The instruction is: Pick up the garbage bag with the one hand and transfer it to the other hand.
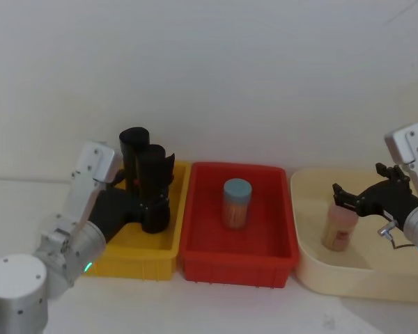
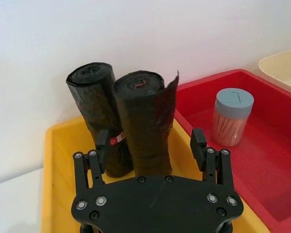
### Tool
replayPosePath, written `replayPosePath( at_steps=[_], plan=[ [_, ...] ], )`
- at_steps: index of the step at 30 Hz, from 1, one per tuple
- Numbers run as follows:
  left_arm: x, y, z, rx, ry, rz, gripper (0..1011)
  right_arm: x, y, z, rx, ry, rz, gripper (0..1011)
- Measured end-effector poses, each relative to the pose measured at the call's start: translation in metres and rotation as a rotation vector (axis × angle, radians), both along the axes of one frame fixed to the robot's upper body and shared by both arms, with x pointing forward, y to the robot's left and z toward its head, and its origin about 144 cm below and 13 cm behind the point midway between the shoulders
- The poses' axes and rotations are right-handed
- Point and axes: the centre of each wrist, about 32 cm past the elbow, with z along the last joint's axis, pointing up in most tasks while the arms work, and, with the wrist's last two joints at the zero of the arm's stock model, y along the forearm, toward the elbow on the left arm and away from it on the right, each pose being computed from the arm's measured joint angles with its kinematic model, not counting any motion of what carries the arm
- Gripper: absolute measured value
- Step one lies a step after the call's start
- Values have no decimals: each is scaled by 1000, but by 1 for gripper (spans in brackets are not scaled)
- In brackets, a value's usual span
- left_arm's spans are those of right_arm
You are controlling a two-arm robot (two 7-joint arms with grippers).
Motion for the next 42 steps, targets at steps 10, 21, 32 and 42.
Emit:
replayPosePath(
  at_steps=[10,21,32,42],
  plan=[
    [33,12,3,-7,44,-76,1000,0,0,0,0,0,0,1004],
    [52,17,5,-16,72,-129,843,0,0,0,0,0,0,1004],
    [60,19,6,-20,83,-151,531,0,0,0,0,0,0,1004],
    [62,19,8,-22,81,-157,456,0,0,0,0,0,0,1004]
  ],
)
